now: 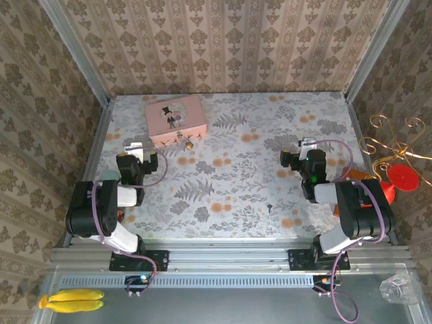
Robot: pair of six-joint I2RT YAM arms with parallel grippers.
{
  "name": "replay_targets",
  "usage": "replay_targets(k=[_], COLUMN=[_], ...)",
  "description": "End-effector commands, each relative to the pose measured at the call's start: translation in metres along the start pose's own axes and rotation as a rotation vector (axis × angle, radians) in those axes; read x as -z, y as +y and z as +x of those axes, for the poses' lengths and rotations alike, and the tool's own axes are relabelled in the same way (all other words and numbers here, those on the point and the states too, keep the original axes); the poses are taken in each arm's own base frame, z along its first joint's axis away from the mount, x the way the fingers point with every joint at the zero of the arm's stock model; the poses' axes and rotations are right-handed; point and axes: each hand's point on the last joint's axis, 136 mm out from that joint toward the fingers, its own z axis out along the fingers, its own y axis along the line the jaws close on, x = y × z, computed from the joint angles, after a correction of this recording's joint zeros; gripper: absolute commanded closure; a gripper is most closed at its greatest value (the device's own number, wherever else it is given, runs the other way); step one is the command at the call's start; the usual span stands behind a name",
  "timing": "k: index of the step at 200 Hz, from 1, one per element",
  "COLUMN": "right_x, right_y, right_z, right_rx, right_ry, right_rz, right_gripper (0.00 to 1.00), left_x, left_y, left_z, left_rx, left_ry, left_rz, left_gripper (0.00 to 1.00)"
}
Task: Unlock the padlock with the key
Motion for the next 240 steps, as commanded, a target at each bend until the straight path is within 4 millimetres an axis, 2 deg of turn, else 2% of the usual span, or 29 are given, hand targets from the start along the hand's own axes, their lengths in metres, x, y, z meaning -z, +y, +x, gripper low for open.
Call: replay_targets(k=[1, 240], right_x=[-0.0007, -0.0001], right_y=[-0.0026, -0.0024], right_z=[-0.0099, -0.0094], right_rx=[-0.001, -0.001], right_ry=[-0.031, -0.032], right_rz=[0.011, 0.010], right_gripper=[0.00, 0.00], left_x=[-0.0008, 0.0000], left_y=[-0.0004, -0.0024], left_z=[-0.0087, -0.0099], left_rx=[0.015, -0.016], left_ry=[-0.031, -0.032], left_rz=[0.009, -0.018], left_gripper=[0.00, 0.00])
